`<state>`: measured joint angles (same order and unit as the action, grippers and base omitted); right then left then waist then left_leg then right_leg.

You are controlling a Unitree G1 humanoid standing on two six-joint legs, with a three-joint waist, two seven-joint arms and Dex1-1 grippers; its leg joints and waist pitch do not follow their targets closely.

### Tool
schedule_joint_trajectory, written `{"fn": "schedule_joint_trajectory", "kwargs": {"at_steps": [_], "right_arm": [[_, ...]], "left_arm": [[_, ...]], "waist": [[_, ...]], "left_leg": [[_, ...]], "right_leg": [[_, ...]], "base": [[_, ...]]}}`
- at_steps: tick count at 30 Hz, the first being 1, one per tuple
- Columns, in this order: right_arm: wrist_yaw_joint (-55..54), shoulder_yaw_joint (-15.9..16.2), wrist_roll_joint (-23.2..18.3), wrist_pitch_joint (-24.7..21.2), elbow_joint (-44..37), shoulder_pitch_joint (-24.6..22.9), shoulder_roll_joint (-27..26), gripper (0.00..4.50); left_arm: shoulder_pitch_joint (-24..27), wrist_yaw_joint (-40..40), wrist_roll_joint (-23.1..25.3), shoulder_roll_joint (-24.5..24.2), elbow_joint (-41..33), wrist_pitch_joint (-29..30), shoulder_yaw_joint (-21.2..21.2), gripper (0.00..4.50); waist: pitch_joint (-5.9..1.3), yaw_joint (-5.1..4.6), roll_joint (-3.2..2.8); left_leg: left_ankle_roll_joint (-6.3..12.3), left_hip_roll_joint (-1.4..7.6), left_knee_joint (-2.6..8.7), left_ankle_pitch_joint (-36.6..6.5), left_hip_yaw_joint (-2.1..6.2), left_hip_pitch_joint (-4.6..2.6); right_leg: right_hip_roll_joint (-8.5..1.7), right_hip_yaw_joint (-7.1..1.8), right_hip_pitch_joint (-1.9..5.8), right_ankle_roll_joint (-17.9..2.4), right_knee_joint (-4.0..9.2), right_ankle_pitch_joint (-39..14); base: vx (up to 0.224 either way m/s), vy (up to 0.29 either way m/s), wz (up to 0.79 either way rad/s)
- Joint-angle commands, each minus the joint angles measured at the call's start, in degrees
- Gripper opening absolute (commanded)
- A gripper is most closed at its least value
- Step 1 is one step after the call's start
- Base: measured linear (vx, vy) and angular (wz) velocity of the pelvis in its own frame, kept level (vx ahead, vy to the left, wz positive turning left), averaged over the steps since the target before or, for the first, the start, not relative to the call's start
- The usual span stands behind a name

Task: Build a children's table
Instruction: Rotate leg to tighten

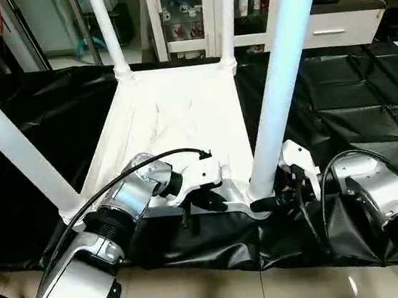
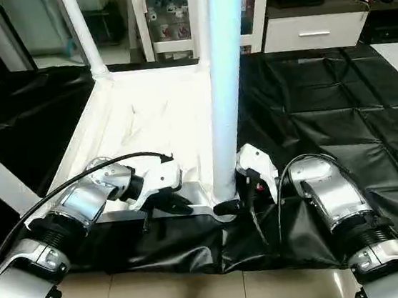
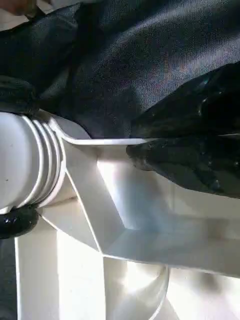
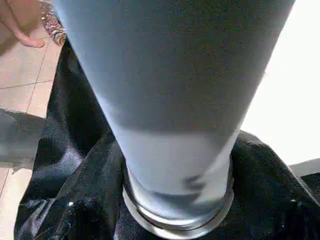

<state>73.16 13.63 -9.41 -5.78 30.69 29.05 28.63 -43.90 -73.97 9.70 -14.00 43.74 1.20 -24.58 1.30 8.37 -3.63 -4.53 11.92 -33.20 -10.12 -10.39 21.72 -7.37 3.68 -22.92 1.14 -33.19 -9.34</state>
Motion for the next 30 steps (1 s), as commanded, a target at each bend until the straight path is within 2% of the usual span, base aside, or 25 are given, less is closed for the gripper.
{"fn": "schedule_joint_trajectory", "kwargs": {"at_steps": [1,2,3,4,5,6,7,8,9,11,12,13,14,15,17,18,19,20,21,23,25,28,29,30], "right_arm": [[-3.1,-0.6,0.4,0.7,0.7,-0.1,-1.5,2.65],[-7.7,-1.7,0.9,0.5,1.8,-0.4,-3.3,2.65],[-7.7,-1.7,0.9,0.5,1.8,-0.4,-3.3,2.65],[-14.6,-3.6,0.9,-0.6,4.3,-0.5,-6.3,2.65],[-17.3,-4.4,0.9,-0.9,5.3,-0.5,-7.4,2.65],[-19.7,-5.1,0.9,-1.1,6.2,-0.4,-8.5,2.65],[-26.1,-6.5,1.1,-1.2,8.0,-0.3,-11.1,2.65],[-27.5,-6.8,1.3,-1.1,8.4,-0.2,-11.6,2.65],[-36.2,-8.1,2.4,-0.2,10.2,0.3,-14.9,2.65],[-38.4,-8.4,2.7,0.1,10.7,0.4,-15.7,2.64],[-38.6,-8.4,2.8,0.1,10.8,0.4,-15.8,2.64],[-39.4,-8.5,2.9,0.2,11.0,0.5,-16.1,2.64],[-45.3,-9.9,3.0,1.2,12.6,1.3,-18.3,2.64],[-48.1,-10.6,3.1,1.7,13.4,1.7,-19.4,2.64],[-56.9,-12.6,2.9,3.2,15.9,3.2,-23.3,2.64],[-61.3,-13.5,3.3,3.9,17.0,3.8,-24.7,2.64],[-61.8,-13.6,3.4,4.0,17.1,3.9,-24.9,2.64],[-66.3,-14.1,4.2,4.9,18.8,4.8,-26.5,2.64],[-66.3,-14.1,4.2,4.9,18.8,4.8,-26.5,2.64],[-72.1,-14.8,5.3,7.3,21.3,6.2,-28.3,2.64],[-69.2,-15.5,3.6,9.2,21.6,6.9,-29.0,2.64],[-65.6,-15.1,3.3,11.4,20.8,7.1,-29.3,2.64],[-64.6,-14.9,3.3,11.6,20.4,7.0,-29.2,2.64],[-61.5,-14.0,3.6,12.0,18.9,6.3,-28.7,3.2]], "left_arm": [[1.6,1.8,3.5,1.2,3.2,1.3,-3.6,0.0],[0.9,5.4,3.2,2.2,4.2,1.4,-2.1,0.0],[0.9,5.4,3.2,2.2,4.2,1.4,-2.1,0.0],[-0.2,10.5,2.8,3.7,6.2,1.1,-0.2,0.0],[-0.7,12.2,2.8,4.2,6.8,1.2,0.3,0.0],[-1.0,13.6,2.8,4.7,7.5,1.2,0.7,0.0],[-1.9,17.1,2.7,5.8,8.7,2.2,1.6,0.0],[-2.0,17.8,2.7,6.1,8.9,2.4,1.9,0.0],[-2.9,22.5,2.3,7.9,10.4,3.8,3.2,0.0],[-3.1,23.8,2.1,8.4,10.8,4.1,3.6,0.0],[-3.2,23.9,2.1,8.5,10.8,4.1,3.6,0.0],[-3.2,24.3,2.0,8.6,11.0,4.1,3.8,0.0],[-4.0,28.4,2.1,9.7,12.3,4.2,4.5,0.0],[-4.4,30.3,2.2,10.2,13.0,4.2,4.8,0.0],[-5.9,36.9,2.3,11.8,15.3,3.5,5.9,0.0],[-6.5,39.1,2.6,12.4,16.3,3.1,6.3,0.0],[-6.6,39.3,2.6,12.5,16.5,3.0,6.3,0.0],[-7.2,42.0,3.1,13.0,17.6,2.3,6.7,0.0],[-7.2,42.0,3.1,13.0,17.6,2.3,6.7,0.0],[-8.0,44.6,3.5,13.8,19.2,1.6,7.3,0.0],[-8.2,45.1,3.5,13.8,19.7,1.3,7.6,0.0],[-8.6,45.2,3.5,13.5,20.5,0.5,7.6,0.0],[-8.6,45.1,3.5,13.4,20.6,0.4,7.6,0.0],[-8.5,44.7,3.4,13.1,20.9,0.0,7.6,0.0]], "waist": [[-3.01,-0.39,0.84],[-2.72,-0.6,0.73],[-2.53,-0.68,0.77],[-2.16,-1.24,0.44],[-2.17,-1.45,0.27],[-2.15,-1.8,0.58],[-2.06,-2.43,0.55],[-2.0,-2.97,0.4],[-2.01,-3.31,0.32],[-2.0,-4.09,0.49],[-2.01,-4.41,0.49],[-2.03,-4.49,0.49],[-2.05,-4.66,0.07],[-2.1,-4.91,0.32],[-2.06,-5.37,-0.19],[-2.07,-5.47,-0.29],[-2.15,-5.58,-0.12],[-2.21,-5.53,-0.07],[-2.16,-5.51,-0.52],[-2.29,-5.63,-0.63],[-2.46,-5.63,-0.48],[-2.84,-5.24,-0.63],[-2.9,-5.19,-0.59],[-3.04,-5.0,-0.42]], "left_leg": [[4.44,0.9,4.06,-14.3,-0.32,-0.78],[3.6,0.86,4.37,-17.0,-0.29,-0.77],[2.85,0.85,4.55,-18.8,-0.27,-0.96],[0.78,0.65,5.04,-23.3,0.04,-1.29],[0.19,0.47,5.02,-24.2,0.15,-1.38],[-0.7,0.44,5.18,-25.7,0.43,-1.72],[-0.93,0.25,5.36,-26.2,0.65,-1.38],[-1.14,0.27,5.47,-27.2,0.84,-1.44],[-1.23,0.18,5.46,-27.5,0.87,-1.3],[-1.43,0.01,5.49,-28.1,1.17,-1.24],[-1.01,-0.09,5.57,-28.0,1.26,-0.85],[-0.73,-0.09,5.57,-28.1,1.29,-0.86],[-0.31,-0.14,5.39,-28.7,1.1,-1.07],[-0.42,-0.2,5.29,-28.6,1.04,-1.23],[-0.74,-0.2,5.45,-28.6,1.17,-1.03],[-0.92,-0.26,5.43,-28.8,1.14,-1.17],[-0.69,-0.31,5.35,-28.5,1.06,-1.2],[-0.49,-0.3,5.36,-27.8,1.08,-1.04],[-0.41,-0.26,5.4,-27.2,1.06,-0.91],[-0.51,-0.2,5.37,-26.1,0.81,-0.88],[-0.21,-0.15,5.34,-24.8,0.71,-0.77],[1.88,-0.04,4.9,-19.5,0.38,-0.53],[2.19,-0.07,4.79,-18.8,0.31,-0.49],[2.87,-0.1,4.57,-16.9,0.25,-0.43]], "right_leg": [[-0.72,-0.91,2.53,-15.4,2.82,-8.0],[-0.8,-0.95,2.44,-14.7,3.16,-11.9],[-0.85,-0.97,2.35,-14.1,3.48,-14.4],[-0.95,-0.93,2.28,-11.7,4.31,-21.8],[-0.98,-0.92,2.17,-11.0,4.42,-23.6],[-1.01,-0.8,2.05,-9.9,4.81,-26.1],[-0.93,-0.67,2.15,-9.0,4.97,-27.3],[-0.92,-0.57,1.99,-8.4,5.17,-28.6],[-0.88,-0.58,1.84,-8.2,5.15,-28.9],[-0.87,-0.19,1.93,-7.3,5.51,-30.8],[-0.87,-0.1,2.07,-6.5,5.68,-31.3],[-0.86,-0.08,2.01,-6.4,5.76,-31.4],[-0.86,-0.25,1.4,-6.9,5.83,-30.9],[-0.73,-0.2,1.26,-7.4,5.89,-30.1],[-0.61,-0.11,1.43,-7.5,5.71,-29.2],[-0.59,-0.05,1.36,-7.3,5.82,-29.3],[-0.58,-0.09,1.29,-7.6,5.8,-28.7],[-0.59,-0.13,1.48,-7.7,5.71,-27.8],[-0.64,-0.25,1.37,-8.0,5.61,-27.0],[-0.51,-0.42,1.35,-9.3,5.36,-23.0],[-0.41,-0.49,1.65,-10.1,4.97,-19.5],[-0.49,-0.6,2.22,-12.5,4.16,-11.0],[-0.47,-0.59,2.28,-12.9,4.03,-9.7],[-0.49,-0.56,2.52,-13.6,3.68,-7.2]], "base": [[0.0,0.0,0.0],[0.0,0.0,0.0],[0.0,0.0,0.0],[0.0,0.0,0.0],[0.0,0.0,0.0],[-0.052,-0.011,-0.02],[-0.051,-0.007,-0.02],[-0.072,-0.008,-0.04],[0.0,0.0,0.0],[0.0,0.0,0.0],[0.0,0.0,0.0],[0.0,0.0,0.0],[0.0,0.0,0.0],[0.0,0.0,0.0],[0.0,0.0,0.0],[0.0,0.0,0.0],[0.0,0.0,0.0],[0.0,0.0,0.0],[0.0,0.0,0.0],[0.0,0.0,0.0],[0.0,0.0,0.0],[0.019,0.0,0.01],[0.056,0.0,0.03],[0.057,-0.002,0.03]]}}
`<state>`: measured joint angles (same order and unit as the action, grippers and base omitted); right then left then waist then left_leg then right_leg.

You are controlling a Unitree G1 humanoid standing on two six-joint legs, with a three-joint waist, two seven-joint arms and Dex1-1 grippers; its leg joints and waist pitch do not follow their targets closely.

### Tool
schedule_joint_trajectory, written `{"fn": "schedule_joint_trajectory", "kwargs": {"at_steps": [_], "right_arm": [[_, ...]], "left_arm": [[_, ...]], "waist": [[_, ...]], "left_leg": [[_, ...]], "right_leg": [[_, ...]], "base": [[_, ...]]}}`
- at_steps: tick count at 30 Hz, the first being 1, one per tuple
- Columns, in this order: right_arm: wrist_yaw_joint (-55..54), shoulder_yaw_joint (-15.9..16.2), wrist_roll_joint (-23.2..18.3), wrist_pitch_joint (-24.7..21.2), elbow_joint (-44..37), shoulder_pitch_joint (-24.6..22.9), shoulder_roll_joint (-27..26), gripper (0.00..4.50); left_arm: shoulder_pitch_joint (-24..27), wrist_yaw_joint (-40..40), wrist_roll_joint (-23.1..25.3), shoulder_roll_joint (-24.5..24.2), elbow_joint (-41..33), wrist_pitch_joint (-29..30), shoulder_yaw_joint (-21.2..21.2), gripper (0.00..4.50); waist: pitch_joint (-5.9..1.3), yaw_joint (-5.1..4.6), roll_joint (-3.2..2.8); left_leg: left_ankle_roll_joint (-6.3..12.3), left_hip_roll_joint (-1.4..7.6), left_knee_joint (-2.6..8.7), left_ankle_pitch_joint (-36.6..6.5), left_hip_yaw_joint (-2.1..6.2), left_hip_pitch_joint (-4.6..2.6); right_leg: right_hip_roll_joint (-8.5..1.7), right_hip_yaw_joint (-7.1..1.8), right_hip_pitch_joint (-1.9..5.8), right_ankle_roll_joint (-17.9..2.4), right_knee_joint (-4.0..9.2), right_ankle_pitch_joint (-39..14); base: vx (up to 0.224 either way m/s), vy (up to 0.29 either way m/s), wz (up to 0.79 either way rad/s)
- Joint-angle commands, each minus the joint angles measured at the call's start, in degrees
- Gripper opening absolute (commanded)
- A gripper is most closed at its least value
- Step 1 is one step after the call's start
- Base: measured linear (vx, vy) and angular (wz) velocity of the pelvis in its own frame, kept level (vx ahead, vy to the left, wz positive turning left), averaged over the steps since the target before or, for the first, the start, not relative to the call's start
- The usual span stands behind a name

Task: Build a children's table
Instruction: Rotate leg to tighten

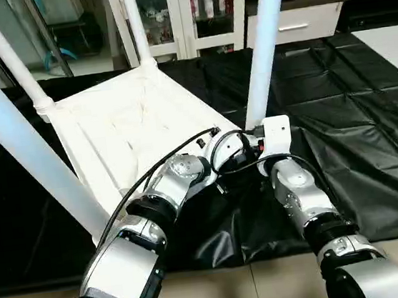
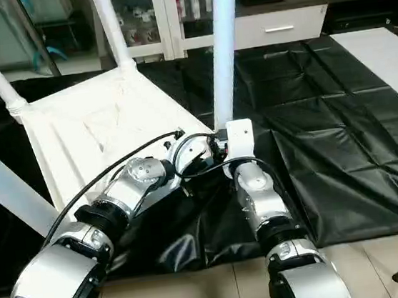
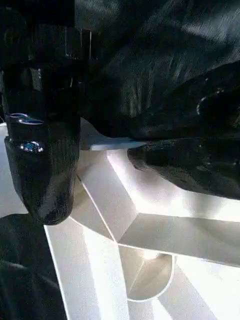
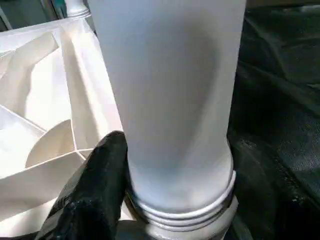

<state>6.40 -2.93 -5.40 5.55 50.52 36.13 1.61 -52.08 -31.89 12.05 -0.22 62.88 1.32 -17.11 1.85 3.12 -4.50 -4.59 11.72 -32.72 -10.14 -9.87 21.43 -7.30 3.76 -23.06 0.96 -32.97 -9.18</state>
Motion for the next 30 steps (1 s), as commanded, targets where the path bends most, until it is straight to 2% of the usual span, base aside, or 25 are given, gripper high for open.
{"fn": "schedule_joint_trajectory", "kwargs": {"at_steps": [1,3,5,6,7,8,9,10,11,14,16,17,19,21,22,23,24,25,27,28,29,30], "right_arm": [[7.8,3.7,0.4,1.2,-2.7,-1.7,-0.1,3.34],[8.6,3.9,0.5,1.4,-3.5,-2.1,0.6,3.41],[9.9,4.0,0.3,1.4,-4.6,-2.4,1.7,3.69],[10.8,4.1,0.1,1.3,-5.1,-2.5,2.3,3.77],[13.5,4.4,-0.5,0.6,-6.4,-2.7,3.5,3.87],[17.2,4.7,-1.4,-0.7,-8.0,-3.0,4.9,3.87],[21.5,5.3,-2.1,-1.5,-9.8,-3.5,6.8,3.98],[23.4,5.6,-2.3,-1.8,-10.6,-3.7,7.5,4.08],[33.0,7.7,-3.0,-2.4,-14.2,-5.3,12.0,4.22],[42.9,9.2,-4.8,-4.2,-18.5,-7.4,16.9,4.22],[45.9,9.3,-5.7,-5.4,-20.2,-8.2,18.5,4.22],[48.1,9.5,-6.5,-6.4,-21.6,-8.6,19.7,4.22],[53.8,10.1,-8.7,-9.3,-25.3,-9.6,23.0,4.22],[56.0,10.5,-9.3,-10.3,-26.5,-10.0,24.2,4.22],[57.6,10.7,-9.6,-10.9,-27.3,-10.3,25.2,4.22],[59.3,11.3,-9.5,-10.9,-27.5,-10.4,26.0,4.22],[60.0,11.5,-9.5,-10.9,-27.5,-10.4,26.3,4.22],[60.5,11.7,-9.4,-11.1,-27.5,-10.4,26.5,4.22],[61.8,12.4,-8.9,-11.5,-27.3,-10.1,26.5,4.22],[63.2,13.3,-8.6,-12.2,-27.2,-9.7,26.3,4.22],[64.3,14.1,-8.7,-13.1,-27.5,-9.6,26.4,4.22],[64.9,14.6,-8.6,-13.4,-27.4,-9.6,26.4,4.22]], "left_arm": [[0.0,1.7,0.9,-1.2,1.9,-0.7,0.0,0.0],[0.2,1.1,0.8,-1.5,1.9,-0.9,0.0,0.0],[0.6,-0.2,0.6,-1.9,1.8,-1.2,-0.1,0.0],[0.8,-1.0,0.6,-2.2,1.7,-1.5,-0.2,0.0],[1.3,-2.5,0.4,-2.7,1.3,-1.6,-0.4,0.0],[1.9,-4.4,0.5,-3.4,0.7,-2.3,-0.7,0.0],[2.5,-6.7,0.4,-4.0,0.0,-2.1,-0.9,0.0],[2.8,-7.7,0.4,-4.3,-0.3,-2.1,-1.0,0.0],[4.4,-14.1,-0.2,-5.8,-2.2,-2.7,-1.9,0.0],[6.6,-21.4,-1.5,-7.5,-4.7,-3.1,-2.8,0.0],[7.5,-24.5,-2.1,-8.3,-5.9,-3.4,-3.3,0.0],[8.3,-27.1,-2.6,-9.2,-7.1,-3.5,-3.8,0.0],[10.1,-34.4,-3.7,-11.4,-10.6,-2.3,-5.1,0.0],[11.0,-37.8,-4.5,-12.3,-12.5,-1.9,-5.7,0.0],[11.9,-40.7,-5.0,-13.1,-14.6,-0.5,-6.3,0.0],[12.7,-43.2,-5.2,-13.8,-16.5,0.5,-7.1,0.0],[13.1,-44.1,-5.3,-14.1,-17.3,1.0,-7.4,0.0],[13.3,-44.5,-5.2,-14.3,-17.8,1.6,-7.6,0.0],[13.5,-44.4,-4.7,-14.5,-18.4,1.8,-7.7,0.0],[13.6,-43.8,-4.2,-14.5,-18.7,1.9,-7.7,0.0],[13.7,-43.4,-4.0,-14.6,-19.2,2.1,-7.8,0.0],[13.6,-43.1,-3.9,-14.5,-19.1,2.2,-7.9,0.0]], "waist": [[-3.71,0.43,1.12],[-3.98,0.78,0.77],[-4.2,0.74,0.89],[-4.21,0.89,1.18],[-4.07,0.91,1.18],[-3.99,1.01,0.92],[-3.92,1.02,1.08],[-3.83,1.1,1.26],[-3.74,1.43,1.05],[-3.71,1.89,1.22],[-3.63,2.43,1.36],[-3.69,2.9,1.37],[-3.6,3.3,1.4],[-3.71,3.81,1.39],[-3.66,3.98,1.72],[-3.7,4.2,2.57],[-3.66,4.61,1.89],[-3.66,4.71,2.05],[-3.66,5.07,1.85],[-3.59,5.19,2.09],[-3.57,5.26,2.63],[-3.62,5.38,2.53]], "left_leg": [[4.1,0.11,3.82,-14.8,-0.34,0.03],[5.89,0.11,3.35,-10.8,-0.37,0.07],[7.49,0.03,2.98,-7.3,-0.39,0.26],[8.53,-0.03,2.79,-6.4,-0.44,0.32],[9.17,0.01,2.77,-6.8,-0.55,0.43],[9.22,0.07,2.86,-7.2,-0.49,0.43],[9.52,0.11,2.82,-8.5,-0.59,0.37],[9.43,0.22,2.96,-9.1,-0.56,0.37],[9.26,0.38,3.01,-10.1,-0.54,0.34],[9.27,0.6,2.93,-10.2,-0.68,0.29],[9.43,0.71,2.9,-10.1,-0.78,0.29],[9.14,0.92,2.94,-10.6,-0.83,-0.06],[8.79,1.04,3.1,-10.9,-0.78,-0.06],[8.38,1.19,3.05,-10.6,-0.78,-0.21],[8.12,1.27,3.13,-10.6,-0.87,-0.35],[8.06,1.32,3.14,-10.2,-0.94,-0.28],[7.88,1.35,3.18,-9.9,-0.89,-0.3],[7.73,1.34,3.15,-9.9,-0.94,-0.32],[7.0,1.31,3.19,-10.5,-0.97,-0.52],[6.4,1.32,3.3,-11.3,-0.98,-0.6],[6.18,1.27,3.36,-11.8,-0.97,-0.46],[6.17,1.25,3.34,-11.4,-0.91,-0.39]], "right_leg": [[-0.65,-0.63,2.98,-14.0,3.1,-4.9],[-0.7,-0.56,3.07,-14.9,2.57,-0.2],[-0.68,-0.45,3.21,-15.7,2.16,3.3],[-0.72,-0.4,3.21,-16.2,2.08,3.8],[-0.8,-0.41,3.13,-16.4,2.18,2.5],[-0.84,-0.38,3.16,-16.3,2.26,1.4],[-0.75,-0.38,3.13,-16.2,2.41,-0.1],[-0.77,-0.36,3.19,-16.2,2.53,-1.0],[-0.74,-0.37,3.23,-16.0,2.58,-2.4],[-0.55,-0.44,3.25,-16.2,2.43,-2.0],[-0.58,-0.56,3.15,-16.5,2.34,-1.9],[-0.73,-0.68,2.94,-16.8,2.36,-3.0],[-0.67,-0.76,2.93,-16.7,2.31,-4.3],[-0.69,-0.9,2.67,-16.7,2.19,-4.3],[-0.62,-0.96,2.52,-16.9,2.21,-4.1],[-0.69,-0.98,2.63,-16.9,2.02,-4.0],[-0.84,-1.02,2.46,-16.6,1.97,-5.2],[-0.85,-1.06,2.41,-16.4,2.03,-5.6],[-0.77,-1.14,2.17,-16.0,2.09,-5.9],[-0.77,-1.18,2.17,-15.9,2.17,-6.2],[-0.79,-1.14,2.4,-15.8,2.11,-6.5],[-0.9,-1.15,2.42,-15.6,2.03,-6.6]], "base": [[0.056,0.0,0.02],[0.028,0.0,0.01],[0.0,0.0,0.0],[0.0,0.0,0.0],[0.0,0.0,0.0],[0.0,0.0,0.0],[0.0,0.0,0.0],[0.0,0.0,0.0],[0.0,0.0,0.0],[0.0,0.0,0.0],[0.0,0.0,0.0],[0.0,0.0,0.0],[0.0,0.0,0.0],[0.0,0.0,0.0],[0.0,0.0,0.0],[0.0,0.0,0.0],[0.0,0.0,0.0],[0.0,0.0,0.0],[0.0,0.0,0.0],[0.0,0.0,0.0],[0.0,0.0,0.0],[0.0,0.0,0.0]]}}
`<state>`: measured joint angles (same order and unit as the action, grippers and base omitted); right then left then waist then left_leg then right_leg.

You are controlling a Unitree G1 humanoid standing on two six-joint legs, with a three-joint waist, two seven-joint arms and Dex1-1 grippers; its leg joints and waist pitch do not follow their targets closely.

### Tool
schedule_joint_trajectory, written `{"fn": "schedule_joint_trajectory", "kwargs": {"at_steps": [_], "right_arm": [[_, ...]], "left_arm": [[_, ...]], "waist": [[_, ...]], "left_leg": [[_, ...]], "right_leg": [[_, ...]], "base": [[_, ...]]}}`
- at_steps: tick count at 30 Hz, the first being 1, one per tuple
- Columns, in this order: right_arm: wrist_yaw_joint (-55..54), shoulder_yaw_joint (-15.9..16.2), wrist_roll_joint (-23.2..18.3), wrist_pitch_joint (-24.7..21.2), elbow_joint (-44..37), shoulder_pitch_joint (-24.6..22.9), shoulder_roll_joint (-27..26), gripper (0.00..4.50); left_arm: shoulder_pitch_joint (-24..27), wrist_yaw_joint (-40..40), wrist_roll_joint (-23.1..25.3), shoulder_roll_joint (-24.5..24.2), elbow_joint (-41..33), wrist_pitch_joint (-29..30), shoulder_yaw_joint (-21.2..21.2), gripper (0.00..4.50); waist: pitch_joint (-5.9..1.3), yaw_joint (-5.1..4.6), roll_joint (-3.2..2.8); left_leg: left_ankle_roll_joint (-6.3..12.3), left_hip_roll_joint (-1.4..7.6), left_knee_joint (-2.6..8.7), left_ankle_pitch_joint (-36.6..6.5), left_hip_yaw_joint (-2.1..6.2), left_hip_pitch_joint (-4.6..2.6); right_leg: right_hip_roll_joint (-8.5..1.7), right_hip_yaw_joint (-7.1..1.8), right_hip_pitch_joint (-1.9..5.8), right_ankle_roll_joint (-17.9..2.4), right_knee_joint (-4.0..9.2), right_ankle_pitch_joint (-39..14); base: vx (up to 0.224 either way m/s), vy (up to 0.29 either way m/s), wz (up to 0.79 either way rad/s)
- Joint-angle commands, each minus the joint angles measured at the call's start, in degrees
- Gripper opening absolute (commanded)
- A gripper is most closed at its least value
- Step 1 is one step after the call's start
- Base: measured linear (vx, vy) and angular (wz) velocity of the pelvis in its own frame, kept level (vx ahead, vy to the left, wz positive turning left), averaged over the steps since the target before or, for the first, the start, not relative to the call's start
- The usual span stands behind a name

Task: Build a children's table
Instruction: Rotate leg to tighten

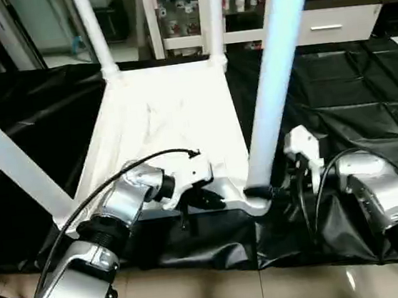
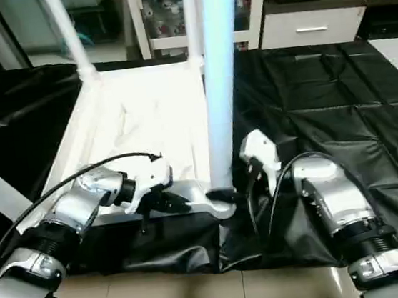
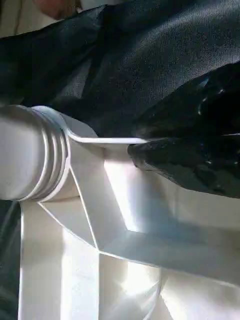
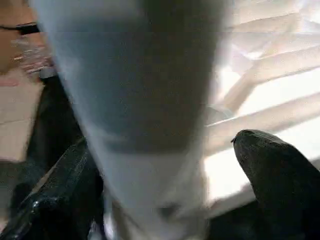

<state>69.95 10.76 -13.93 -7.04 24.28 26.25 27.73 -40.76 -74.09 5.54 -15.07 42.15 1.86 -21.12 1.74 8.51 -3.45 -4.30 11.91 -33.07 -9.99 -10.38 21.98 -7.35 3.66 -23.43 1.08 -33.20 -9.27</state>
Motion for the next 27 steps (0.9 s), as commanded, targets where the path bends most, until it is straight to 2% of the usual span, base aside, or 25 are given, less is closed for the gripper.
{"fn": "schedule_joint_trajectory", "kwargs": {"at_steps": [1,2,6,7,8,10,12,14,21,22,27], "right_arm": [[1.6,1.2,0.0,-0.9,-1.2,0.3,0.3,4.22],[2.6,2.0,0.2,-1.5,-1.3,0.3,0.3,4.22],[4.8,3.8,1.3,-2.0,-0.5,0.7,0.5,4.22],[4.4,3.8,1.8,-1.3,0.2,1.0,0.3,4.06],[4.3,3.7,1.8,-1.2,0.4,1.1,0.3,3.89],[3.6,3.2,1.9,-1.2,1.2,1.6,-0.1,3.89],[3.5,3.1,1.8,-1.5,1.2,1.8,-0.1,3.56],[3.9,3.5,2.3,-1.5,0.9,1.6,0.4,3.44],[4.9,4.2,4.3,-0.2,2.0,1.5,1.8,2.85],[5.0,4.5,4.7,0.2,2.5,1.6,2.0,2.65],[5.2,6.3,7.1,2.3,4.7,2.5,2.1,2.33]], "left_arm": [[2.2,-0.8,2.7,0.3,1.7,1.7,-3.9,0.0],[2.3,-0.5,2.7,0.3,1.3,2.0,-3.7,0.0],[2.9,-0.6,2.5,0.0,-1.1,4.0,-3.7,0.0],[3.1,-0.7,2.5,0.0,-1.4,4.3,-3.8,0.0],[3.1,-0.7,2.5,0.0,-1.5,4.3,-3.8,0.0],[3.3,-0.7,2.6,0.0,-1.9,4.5,-4.1,0.0],[3.3,-0.8,2.7,0.1,-1.8,4.4,-4.2,0.0],[3.5,-0.8,2.8,0.0,-1.8,4.3,-4.2,0.0],[3.7,-0.5,3.3,0.0,-2.5,5.0,-4.4,0.0],[3.6,-0.4,3.4,0.1,-2.4,4.9,-4.4,0.0],[3.4,0.2,4.0,-0.1,-2.1,4.8,-4.5,0.0]], "waist": [[-3.51,0.01,1.38],[-3.55,-0.01,1.74],[-3.66,0.12,1.74],[-3.68,0.13,1.74],[-3.66,0.06,1.4],[-3.74,0.04,1.52],[-3.79,-0.01,1.28],[-3.83,-0.05,1.09],[-3.9,0.03,1.06],[-3.85,0.01,1.08],[-3.79,-0.01,1.12]], "left_leg": [[5.84,1.07,3.71,-11.4,-0.4,-0.92],[5.74,1.05,3.66,-10.9,-0.41,-0.91],[5.89,1.0,3.52,-9.5,-0.35,-0.82],[5.9,1.0,3.5,-9.5,-0.39,-0.86],[5.72,0.92,3.51,-9.9,-0.4,-0.83],[5.54,0.89,3.46,-9.7,-0.37,-0.82],[5.58,0.84,3.39,-9.6,-0.37,-0.9],[5.41,0.85,3.39,-9.8,-0.34,-0.93],[5.19,0.85,3.38,-10.5,-0.31,-0.98],[5.13,0.85,3.41,-10.7,-0.31,-0.96],[5.11,0.84,3.49,-11.8,-0.3,-1.0]], "right_leg": [[-0.85,-1.06,2.75,-15.5,2.31,-6.6],[-0.87,-1.06,2.77,-15.2,2.33,-6.3],[-0.85,-1.02,2.85,-15.5,2.04,-4.5],[-0.84,-1.02,2.82,-15.5,2.06,-4.4],[-0.8,-1.02,2.8,-15.4,2.19,-4.5],[-0.79,-0.99,2.9,-15.6,2.09,-3.9],[-0.72,-0.97,2.92,-15.7,2.04,-3.6],[-0.69,-0.96,2.94,-15.7,2.05,-3.6],[-0.65,-0.91,3.01,-15.8,2.08,-3.5],[-0.62,-0.9,3.02,-15.8,2.11,-3.7],[-0.66,-0.86,3.01,-15.8,2.24,-4.9]], "base": [[0.0,0.0,0.0],[0.0,0.0,0.0],[0.0,0.0,0.0],[0.0,0.0,0.0],[0.0,0.0,0.0],[0.0,0.0,0.0],[0.0,0.0,0.0],[0.0,0.0,0.0],[0.0,0.0,0.0],[0.0,0.0,0.0],[0.0,0.0,0.0]]}}
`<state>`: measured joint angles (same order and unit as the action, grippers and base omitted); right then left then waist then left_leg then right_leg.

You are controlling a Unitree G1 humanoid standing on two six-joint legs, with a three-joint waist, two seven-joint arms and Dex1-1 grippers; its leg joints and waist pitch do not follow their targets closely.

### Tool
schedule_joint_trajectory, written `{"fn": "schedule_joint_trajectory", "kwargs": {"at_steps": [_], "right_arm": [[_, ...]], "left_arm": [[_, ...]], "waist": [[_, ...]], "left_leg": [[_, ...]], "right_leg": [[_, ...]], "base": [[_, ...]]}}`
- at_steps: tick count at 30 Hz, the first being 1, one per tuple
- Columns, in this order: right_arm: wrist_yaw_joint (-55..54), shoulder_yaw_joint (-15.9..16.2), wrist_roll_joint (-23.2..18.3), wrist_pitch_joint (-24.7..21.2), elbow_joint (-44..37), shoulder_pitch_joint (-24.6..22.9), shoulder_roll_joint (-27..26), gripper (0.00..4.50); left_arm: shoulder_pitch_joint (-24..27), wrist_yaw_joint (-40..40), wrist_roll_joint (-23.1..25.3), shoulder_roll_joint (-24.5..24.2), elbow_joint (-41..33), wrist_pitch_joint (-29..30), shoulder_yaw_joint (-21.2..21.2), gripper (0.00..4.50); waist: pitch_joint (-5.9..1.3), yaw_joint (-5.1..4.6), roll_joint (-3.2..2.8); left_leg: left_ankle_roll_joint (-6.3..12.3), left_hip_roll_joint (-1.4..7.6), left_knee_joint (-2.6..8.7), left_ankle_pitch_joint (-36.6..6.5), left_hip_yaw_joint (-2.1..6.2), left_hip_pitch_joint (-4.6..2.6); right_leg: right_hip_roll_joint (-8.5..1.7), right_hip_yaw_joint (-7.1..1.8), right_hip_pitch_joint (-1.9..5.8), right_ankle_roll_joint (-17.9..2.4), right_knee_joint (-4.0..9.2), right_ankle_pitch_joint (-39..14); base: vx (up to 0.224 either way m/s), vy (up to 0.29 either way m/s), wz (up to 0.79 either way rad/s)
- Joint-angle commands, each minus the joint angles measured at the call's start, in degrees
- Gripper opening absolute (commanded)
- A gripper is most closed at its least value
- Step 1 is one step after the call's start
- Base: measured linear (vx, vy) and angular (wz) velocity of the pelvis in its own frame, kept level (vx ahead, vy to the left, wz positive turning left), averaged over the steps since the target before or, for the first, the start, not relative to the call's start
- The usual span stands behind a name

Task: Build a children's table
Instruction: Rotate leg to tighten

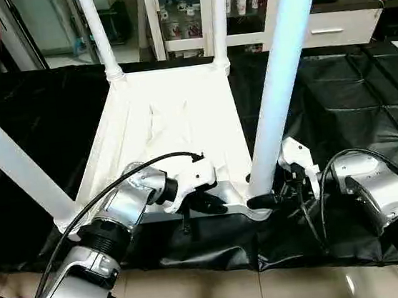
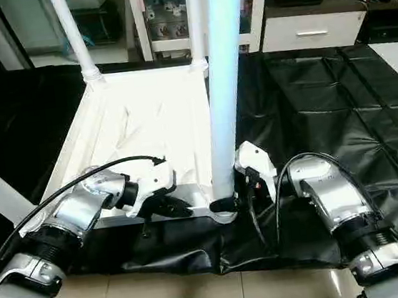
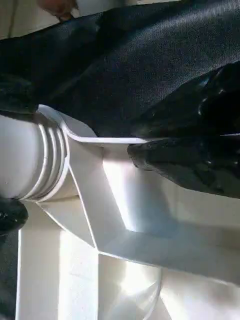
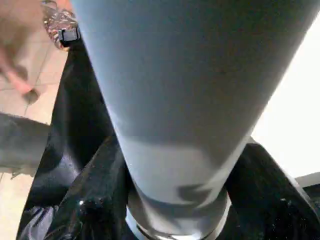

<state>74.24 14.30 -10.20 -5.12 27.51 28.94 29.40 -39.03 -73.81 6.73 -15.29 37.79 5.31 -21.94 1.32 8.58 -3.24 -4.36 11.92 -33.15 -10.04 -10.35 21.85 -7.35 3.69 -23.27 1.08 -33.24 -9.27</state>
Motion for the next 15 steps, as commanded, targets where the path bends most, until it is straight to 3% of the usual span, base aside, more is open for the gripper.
{"fn": "schedule_joint_trajectory", "kwargs": {"at_steps": [1,2,6,8,10,11,12,14,15], "right_arm": [[1.0,2.8,3.4,0.3,1.4,-0.2,0.4,2.33],[0.8,3.3,4.3,1.2,2.4,0.0,0.1,2.3],[-1.2,2.8,4.6,2.6,3.8,-0.3,-1.2,2.16],[-5.9,1.5,4.9,2.6,5.9,0.0,-3.0,2.12],[-12.6,-0.2,5.1,1.3,8.3,0.6,-5.3,2.12],[-16.2,-1.0,5.4,0.2,9.4,0.8,-6.4,2.09],[-20.7,-1.8,5.9,-1.9,10.9,1.1,-7.7,2.09],[-21.8,-1.8,6.1,-2.5,11.3,1.2,-8.1,2.08],[-24.0,-2.0,6.5,-3.1,11.8,1.1,-8.8,2.07]], "left_arm": [[1.7,0.0,2.8,0.1,2.3,1.3,-3.7,0.0],[1.8,0.2,2.9,0.0,2.0,1.5,-3.8,0.0],[1.7,1.6,2.7,0.4,2.0,1.7,-3.2,0.0],[0.9,4.2,2.8,1.2,3.8,1.3,-2.3,0.0],[-0.2,8.0,2.9,2.5,6.0,0.9,-1.0,0.0],[-0.9,9.7,2.7,3.1,6.9,1.0,-0.4,0.0],[-2.0,12.8,2.5,4.1,8.5,1.4,0.7,0.0],[-2.4,14.0,2.5,4.5,9.1,1.5,1.1,0.0],[-3.0,16.2,2.6,5.3,10.0,1.9,1.6,0.0]], "waist": [[-3.36,-0.1,0.93],[-3.24,-0.14,1.15],[-2.92,-0.47,0.79],[-2.74,-0.66,0.83],[-2.32,-1.09,0.62],[-1.98,-1.51,0.72],[-1.96,-2.01,0.65],[-1.73,-2.97,0.73],[-1.71,-3.48,0.47]], "left_leg": [[5.06,0.86,3.59,-12.1,-0.31,-0.85],[4.88,0.89,3.71,-12.7,-0.31,-0.87],[2.98,0.91,4.34,-16.9,-0.16,-1.16],[2.32,0.83,4.56,-18.4,-0.11,-1.2],[1.1,0.71,4.89,-22.1,-0.12,-1.57],[-0.2,0.59,5.16,-25.7,0.15,-1.95],[-1.12,0.4,5.38,-27.6,0.55,-2.03],[-1.73,0.18,5.5,-30.3,0.92,-2.22],[-1.74,0.07,5.48,-31.5,1.18,-2.24]], "right_leg": [[-0.72,-0.9,2.85,-15.7,2.31,-5.3],[-0.74,-0.91,2.87,-15.4,2.43,-6.5],[-0.85,-1.05,2.86,-13.9,3.1,-12.4],[-0.82,-1.05,2.89,-13.4,3.36,-14.2],[-0.73,-1.03,2.41,-12.2,3.98,-19.4],[-0.92,-0.92,2.32,-10.5,4.6,-25.2],[-0.87,-0.8,2.43,-9.2,4.75,-27.8],[-0.77,-0.47,2.2,-7.3,5.44,-31.8],[-0.78,-0.25,2.14,-6.2,5.7,-33.8]], "base": [[0.0,0.0,0.0],[0.0,0.0,0.0],[0.0,0.0,0.0],[0.0,0.0,0.0],[0.0,0.0,0.0],[0.0,0.0,0.0],[0.0,0.0,0.0],[-0.055,-0.002,-0.05],[-0.059,0.007,-0.05]]}}
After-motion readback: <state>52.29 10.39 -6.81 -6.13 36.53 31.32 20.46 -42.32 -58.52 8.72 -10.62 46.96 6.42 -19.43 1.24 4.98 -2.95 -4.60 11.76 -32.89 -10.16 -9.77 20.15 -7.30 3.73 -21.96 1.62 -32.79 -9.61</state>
